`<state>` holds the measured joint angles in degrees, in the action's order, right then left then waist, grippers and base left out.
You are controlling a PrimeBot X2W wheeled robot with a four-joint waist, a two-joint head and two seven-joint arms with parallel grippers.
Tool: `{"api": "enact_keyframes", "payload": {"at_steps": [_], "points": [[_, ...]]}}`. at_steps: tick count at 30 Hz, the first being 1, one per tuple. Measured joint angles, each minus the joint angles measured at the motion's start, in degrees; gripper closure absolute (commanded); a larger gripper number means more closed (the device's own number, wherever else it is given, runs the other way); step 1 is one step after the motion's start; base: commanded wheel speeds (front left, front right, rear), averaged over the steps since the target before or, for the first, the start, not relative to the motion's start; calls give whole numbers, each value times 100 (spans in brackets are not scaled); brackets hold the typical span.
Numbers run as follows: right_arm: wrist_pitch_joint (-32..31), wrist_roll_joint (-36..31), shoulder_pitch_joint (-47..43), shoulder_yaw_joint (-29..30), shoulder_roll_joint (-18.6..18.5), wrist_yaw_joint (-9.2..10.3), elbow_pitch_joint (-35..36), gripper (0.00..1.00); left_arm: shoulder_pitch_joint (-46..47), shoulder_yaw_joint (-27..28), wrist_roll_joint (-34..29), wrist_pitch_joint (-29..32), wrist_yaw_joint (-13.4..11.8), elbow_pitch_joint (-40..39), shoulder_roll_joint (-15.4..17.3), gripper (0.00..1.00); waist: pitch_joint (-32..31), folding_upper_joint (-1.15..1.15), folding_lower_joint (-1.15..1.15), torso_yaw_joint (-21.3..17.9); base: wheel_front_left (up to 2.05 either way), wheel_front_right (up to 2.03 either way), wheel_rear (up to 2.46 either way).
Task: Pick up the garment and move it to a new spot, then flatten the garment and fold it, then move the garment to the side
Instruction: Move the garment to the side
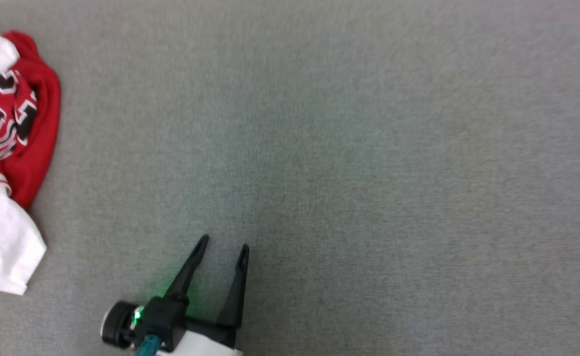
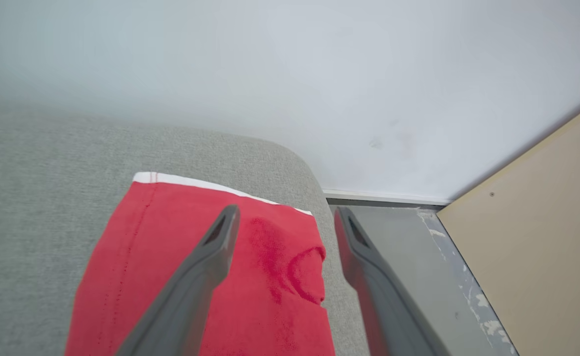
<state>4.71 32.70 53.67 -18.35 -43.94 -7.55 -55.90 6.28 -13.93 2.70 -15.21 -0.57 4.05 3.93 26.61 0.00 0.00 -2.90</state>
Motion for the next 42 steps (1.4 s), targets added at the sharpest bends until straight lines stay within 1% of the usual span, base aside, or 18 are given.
{"api": "enact_keyframes", "payload": {"at_steps": [2, 5, 10, 12, 15, 18, 20, 24, 26, 29, 33, 39, 42], "points": [[142, 89, -218, -9, 129, 0, 144, 0, -126, 20, 66, 7, -46, 29, -19, 0, -193, 0, 0, -42, 0, 0, 0], [420, 49, -625, -48, 252, 0, 394, 0, -324, 62, 159, 7, -76, 53, -43, 0, -526, 0, -1, -110, 0, 0, 0], [740, 13, -1396, 99, 497, 0, 994, 0, -653, 168, 270, 7, -136, 77, -85, 0, -1135, 0, -1, -214, 0, 0, 0], [840, -79, -1776, 225, 587, 0, 1287, 0, -781, 230, 308, 8, -154, 80, -87, 0, -1380, 0, -1, -248, 0, 0, 0], [929, -101, -2495, 532, 832, 0, 1759, 0, -964, 309, 399, 7, -204, 62, -98, 0, -1740, 0, -1, -279, 0, 0, 0], [1001, -445, -3225, 964, 1120, 0, 2239, 0, -1186, 420, 437, 8, -248, 47, -102, 0, -2075, 0, -1, -294, 0, 0, 0], [1012, -659, -3698, 1361, 1408, 0, 2550, 0, -1337, 471, 448, 8, -253, 44, -107, 0, -2286, 0, -1, -299, 0, 0, 0], [1028, -1296, -4660, 1926, 2123, 0, 3271, 0, -1563, 587, 458, 8, -253, 26, -108, 0, -2647, 1, -1, -300, 0, 0, 0], [1034, -1558, -5011, 2100, 2437, 0, 3618, 0, -1641, 643, 460, 8, -264, 24, -109, 0, -2780, 1, -1, -292, 0, 0, 0], [1033, -1786, -5503, 2187, 2887, 0, 3951, 0, -1724, 703, 506, 8, -276, 41, -109, 0, -2913, 1, -2, -259, 0, 0, 0], [1034, -1893, -5861, 2026, 3317, 0, 4129, 0, -1814, 818, 602, 8, -358, 77, -111, 0, -2999, 1, -2, -194, 0, 0, 0], [1034, -2097, -6143, 2075, 3708, 0, 4170, 0, -1949, 845, 634, 8, -352, 140, -112, 0, -3060, 1, -2, -90, 0, 0, 0], [1034, -2214, -6169, 2084, 3784, 0, 4176, 0, -1950, 855, 635, 8, -349, 148, -112, 0, -3051, 1, -1, -67, 0, 0, 0]]}}
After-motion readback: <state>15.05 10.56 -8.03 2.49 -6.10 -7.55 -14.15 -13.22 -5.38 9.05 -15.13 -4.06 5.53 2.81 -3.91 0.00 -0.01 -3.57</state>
